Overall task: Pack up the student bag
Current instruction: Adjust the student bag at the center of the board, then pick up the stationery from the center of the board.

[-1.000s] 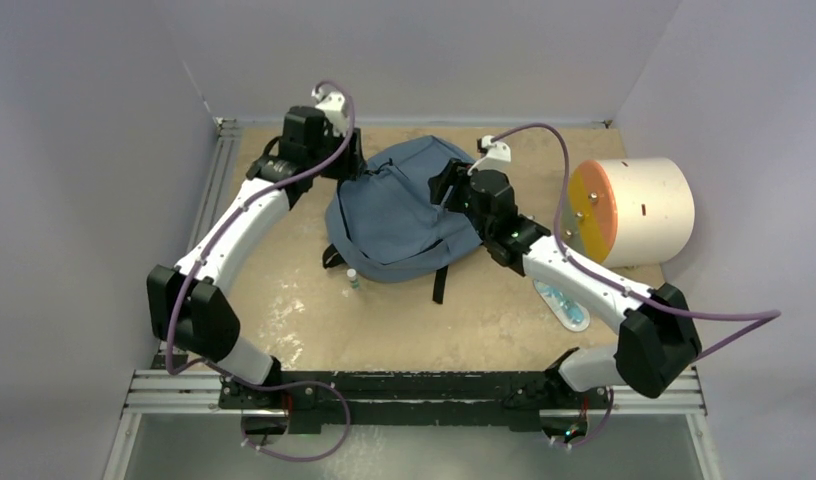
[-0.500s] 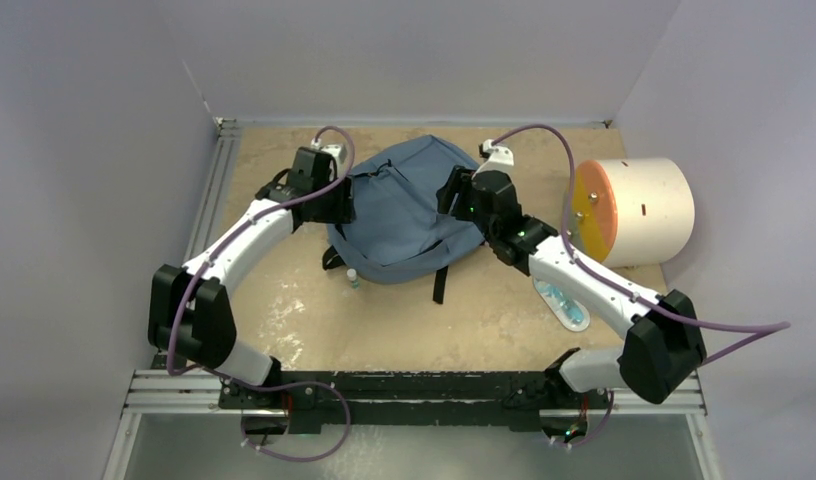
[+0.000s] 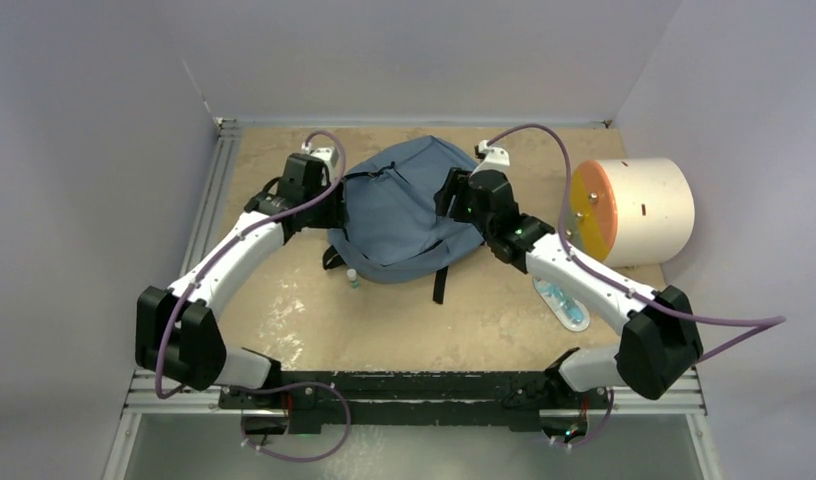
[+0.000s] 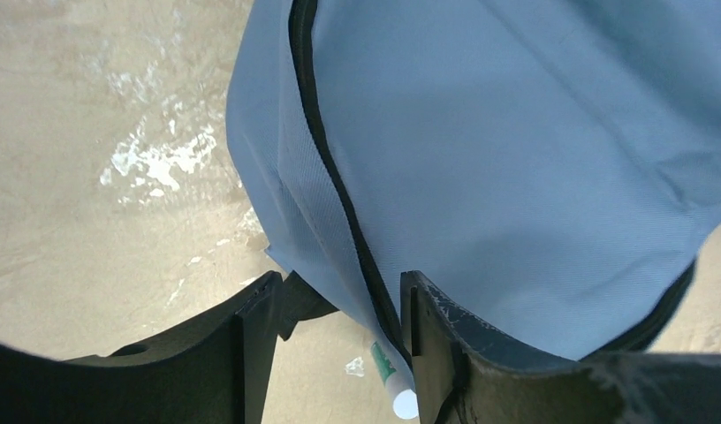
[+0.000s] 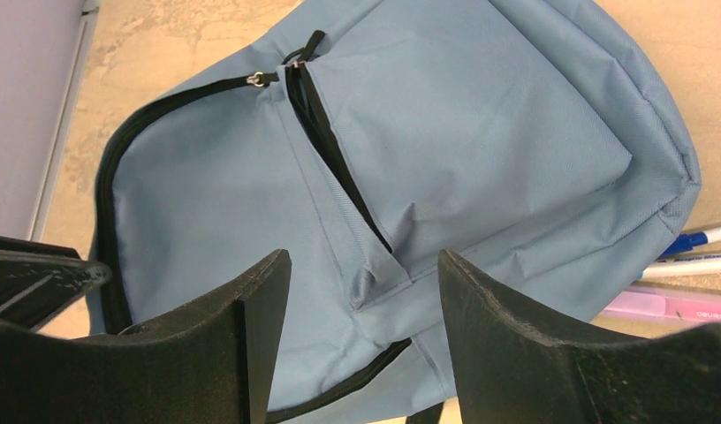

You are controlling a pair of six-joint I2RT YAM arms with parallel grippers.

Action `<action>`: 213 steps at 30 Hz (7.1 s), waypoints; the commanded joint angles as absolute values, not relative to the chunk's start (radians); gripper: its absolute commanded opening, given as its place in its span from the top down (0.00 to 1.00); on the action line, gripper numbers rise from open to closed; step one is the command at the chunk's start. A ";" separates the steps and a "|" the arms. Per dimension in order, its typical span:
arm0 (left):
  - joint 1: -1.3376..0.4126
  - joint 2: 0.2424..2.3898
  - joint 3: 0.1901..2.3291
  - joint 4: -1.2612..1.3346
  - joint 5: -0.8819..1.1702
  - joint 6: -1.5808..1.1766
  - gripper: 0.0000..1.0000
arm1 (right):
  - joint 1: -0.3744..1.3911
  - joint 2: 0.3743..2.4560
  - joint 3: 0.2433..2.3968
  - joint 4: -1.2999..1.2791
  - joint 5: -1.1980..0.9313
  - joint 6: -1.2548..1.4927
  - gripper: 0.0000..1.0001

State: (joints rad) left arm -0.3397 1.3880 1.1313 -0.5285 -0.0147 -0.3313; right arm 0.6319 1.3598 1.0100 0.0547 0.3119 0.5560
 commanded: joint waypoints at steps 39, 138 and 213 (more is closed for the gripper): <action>-0.242 1.695 1.208 -0.205 0.114 -0.164 1.00 | 0.550 1.977 1.694 -0.231 0.393 0.347 0.28; -0.282 1.150 0.977 -0.360 0.220 -0.443 0.54 | 0.606 2.010 1.886 -0.358 0.596 0.256 1.00; -0.590 1.325 1.086 -0.124 0.038 -0.603 0.93 | 0.601 1.927 1.771 -0.300 0.459 0.345 1.00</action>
